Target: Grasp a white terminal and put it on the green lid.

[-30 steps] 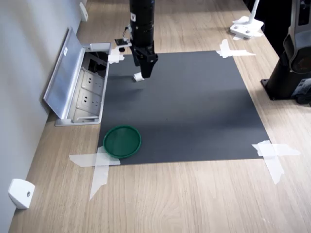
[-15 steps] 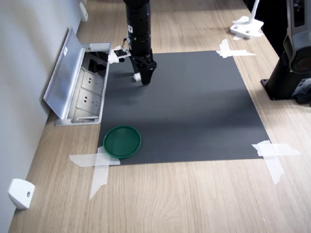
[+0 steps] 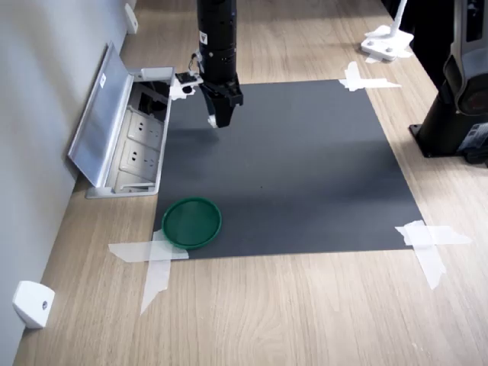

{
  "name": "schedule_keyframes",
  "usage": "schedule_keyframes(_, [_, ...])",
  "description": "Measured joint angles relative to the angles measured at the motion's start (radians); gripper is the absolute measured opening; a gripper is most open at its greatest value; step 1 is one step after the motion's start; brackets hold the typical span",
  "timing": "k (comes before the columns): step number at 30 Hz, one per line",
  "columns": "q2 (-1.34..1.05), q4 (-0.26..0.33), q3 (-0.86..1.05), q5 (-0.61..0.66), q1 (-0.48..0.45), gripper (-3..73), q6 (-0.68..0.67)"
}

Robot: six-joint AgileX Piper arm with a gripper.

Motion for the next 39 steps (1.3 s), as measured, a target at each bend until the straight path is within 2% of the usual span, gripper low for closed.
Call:
schedule_keyframes(7, [-0.026, 0.012, -0.023, 0.004, 0.228, 27.0, 0.059])
schedule_keyframes(13, [0.036, 0.028, -0.12, -0.016, 0.353, 27.0, 0.089])
schedule_keyframes(19, [0.123, 0.024, -0.178, -0.017, 0.382, 27.0, 0.139])
schedule_keyframes(24, [0.153, 0.005, -0.185, -0.044, 0.382, 27.0, 0.142])
schedule_keyframes(33, [0.158, 0.005, -0.186, -0.073, 0.382, 27.0, 0.144])
schedule_keyframes(39, [0.158, 0.037, -0.186, -0.07, 0.382, 27.8, 0.122])
